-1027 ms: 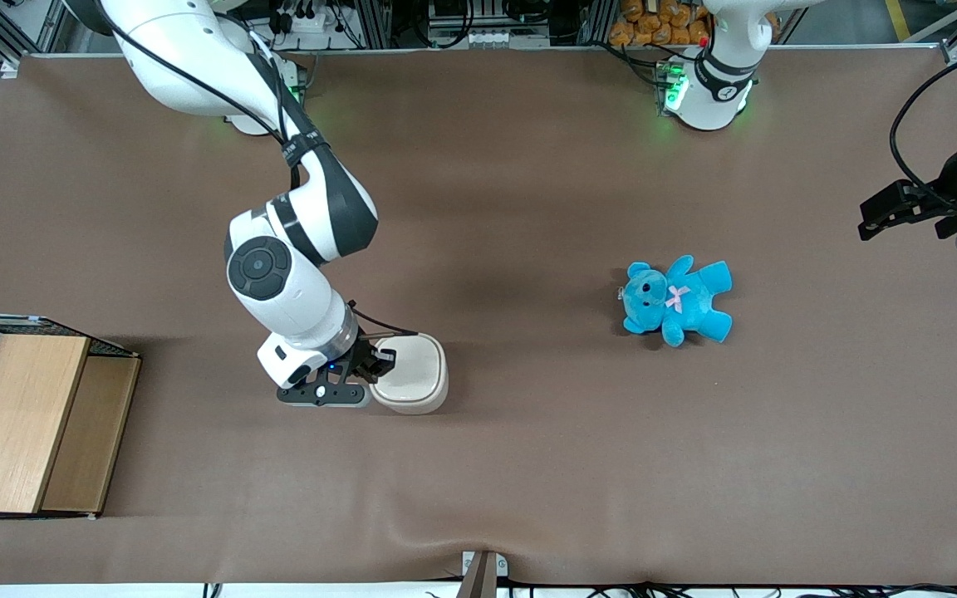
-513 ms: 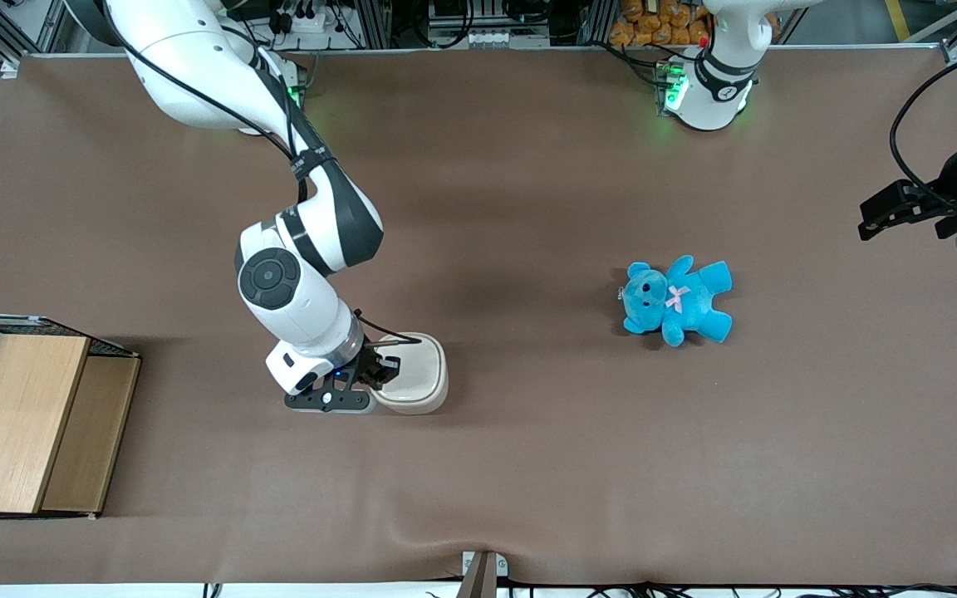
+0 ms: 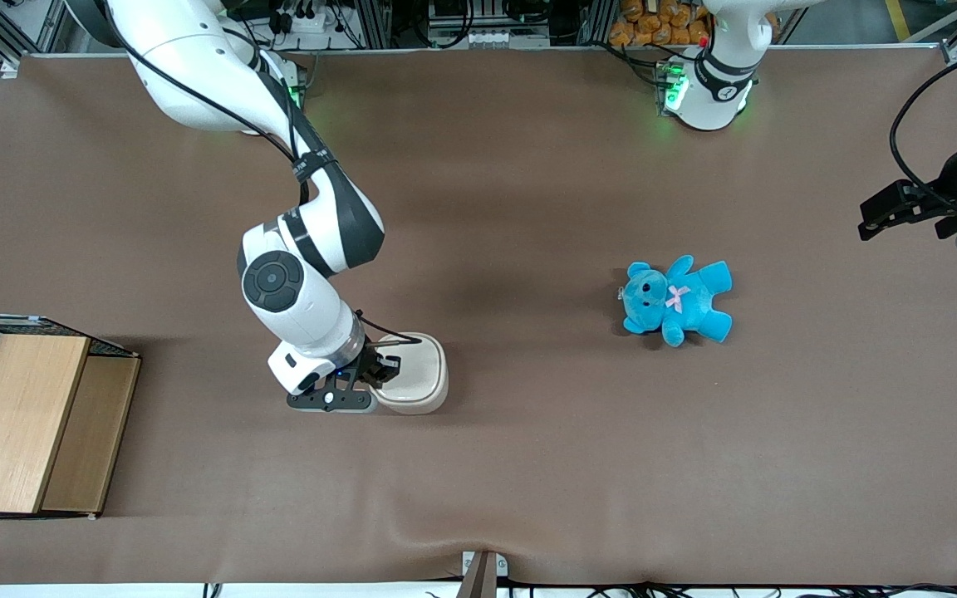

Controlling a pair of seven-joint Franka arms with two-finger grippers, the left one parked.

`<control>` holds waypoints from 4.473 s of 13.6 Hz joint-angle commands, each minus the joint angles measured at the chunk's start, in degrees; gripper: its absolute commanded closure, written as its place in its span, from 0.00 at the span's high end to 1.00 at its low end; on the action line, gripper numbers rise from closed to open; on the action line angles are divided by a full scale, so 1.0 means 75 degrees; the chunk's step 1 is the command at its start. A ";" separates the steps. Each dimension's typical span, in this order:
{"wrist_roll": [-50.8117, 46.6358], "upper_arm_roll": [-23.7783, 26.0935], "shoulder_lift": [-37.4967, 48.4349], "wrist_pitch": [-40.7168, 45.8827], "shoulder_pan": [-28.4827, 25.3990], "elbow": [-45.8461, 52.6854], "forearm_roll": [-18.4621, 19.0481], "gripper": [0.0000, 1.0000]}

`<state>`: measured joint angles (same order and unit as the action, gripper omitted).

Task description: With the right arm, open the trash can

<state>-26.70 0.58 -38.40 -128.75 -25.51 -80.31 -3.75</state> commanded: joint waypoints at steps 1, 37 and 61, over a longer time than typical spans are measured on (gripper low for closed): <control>-0.0167 -0.0077 -0.0072 -0.0037 -0.0126 0.0021 0.0066 0.00; -0.1360 0.0180 0.0150 0.3359 -0.0185 0.2327 -0.1328 0.24; 0.1966 0.0368 0.4882 0.6433 0.2908 -0.0514 -0.0251 1.00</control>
<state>-13.00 4.54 -8.86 -78.42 -3.42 -74.94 -5.77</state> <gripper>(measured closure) 0.000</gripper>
